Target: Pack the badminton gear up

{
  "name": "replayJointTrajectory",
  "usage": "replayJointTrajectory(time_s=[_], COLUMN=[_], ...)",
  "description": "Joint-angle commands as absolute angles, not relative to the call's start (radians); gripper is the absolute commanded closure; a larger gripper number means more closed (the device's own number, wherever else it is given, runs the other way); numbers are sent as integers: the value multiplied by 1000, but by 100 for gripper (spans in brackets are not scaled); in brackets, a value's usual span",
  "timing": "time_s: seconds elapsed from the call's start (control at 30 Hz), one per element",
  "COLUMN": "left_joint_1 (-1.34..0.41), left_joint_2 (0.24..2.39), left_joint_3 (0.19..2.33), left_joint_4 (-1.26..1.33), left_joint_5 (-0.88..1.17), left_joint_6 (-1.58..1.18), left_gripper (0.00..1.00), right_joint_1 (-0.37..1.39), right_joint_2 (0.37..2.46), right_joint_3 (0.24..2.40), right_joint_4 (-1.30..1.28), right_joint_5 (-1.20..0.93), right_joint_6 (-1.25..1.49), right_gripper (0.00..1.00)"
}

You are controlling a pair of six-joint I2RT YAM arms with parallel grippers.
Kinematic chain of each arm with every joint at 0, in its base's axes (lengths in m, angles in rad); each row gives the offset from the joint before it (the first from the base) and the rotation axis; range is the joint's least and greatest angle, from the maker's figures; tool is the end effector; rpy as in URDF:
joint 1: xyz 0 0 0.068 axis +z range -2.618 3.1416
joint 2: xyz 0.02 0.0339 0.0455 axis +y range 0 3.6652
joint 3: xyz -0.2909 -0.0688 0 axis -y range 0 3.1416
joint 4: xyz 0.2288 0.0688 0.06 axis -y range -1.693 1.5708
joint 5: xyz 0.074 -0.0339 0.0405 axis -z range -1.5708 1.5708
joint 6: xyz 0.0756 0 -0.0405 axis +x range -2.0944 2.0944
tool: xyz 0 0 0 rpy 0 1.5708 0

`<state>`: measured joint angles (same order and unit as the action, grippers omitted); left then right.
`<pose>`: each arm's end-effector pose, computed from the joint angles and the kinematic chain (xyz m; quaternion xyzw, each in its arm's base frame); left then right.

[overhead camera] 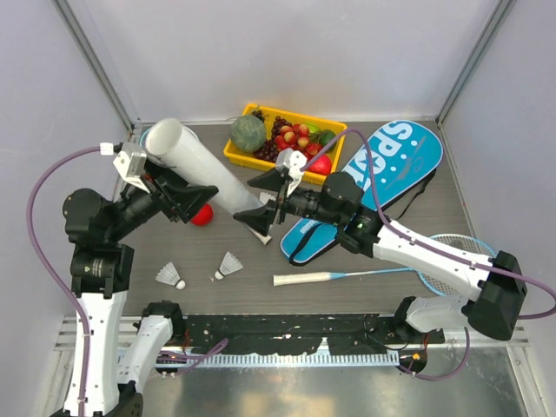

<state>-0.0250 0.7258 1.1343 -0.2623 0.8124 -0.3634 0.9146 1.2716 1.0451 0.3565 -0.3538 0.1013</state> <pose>0.1118 -0.0577 0.4709 0.1937 0.6422 -0.3876 0.6324 0.1711 0.2651 0.4173 -0.3783 0.5441 0.4613 0.5899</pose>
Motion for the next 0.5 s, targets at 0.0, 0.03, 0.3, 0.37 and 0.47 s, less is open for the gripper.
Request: replayJointTrajectory(time_s=[0.0, 0.03, 0.3, 0.37, 0.47], left_joint_1=[-57, -61, -67, -74, -83], left_joint_2=[696, 698, 741, 747, 755], left_joint_3=[1079, 1062, 980, 936, 853], left_joint_4=[76, 121, 480, 552, 699], left_joint_5=[980, 989, 977, 954, 911], left_joint_6=[-662, -707, -1006, -1026, -1071], left_gripper=[66, 65, 56, 41, 26], right_joint_1=[972, 989, 1037, 1042, 1055], right_joint_2=[1296, 1307, 1351, 1353, 1361], right_joint_3=[1109, 1108, 1092, 1062, 1029], right_joint_4=[476, 477, 549, 615, 724], right_joint_5=[-350, -341, -292, -264, -238], right_joint_6=[-27, -38, -8, 52, 142], right_gripper=[5, 5, 39, 56, 63])
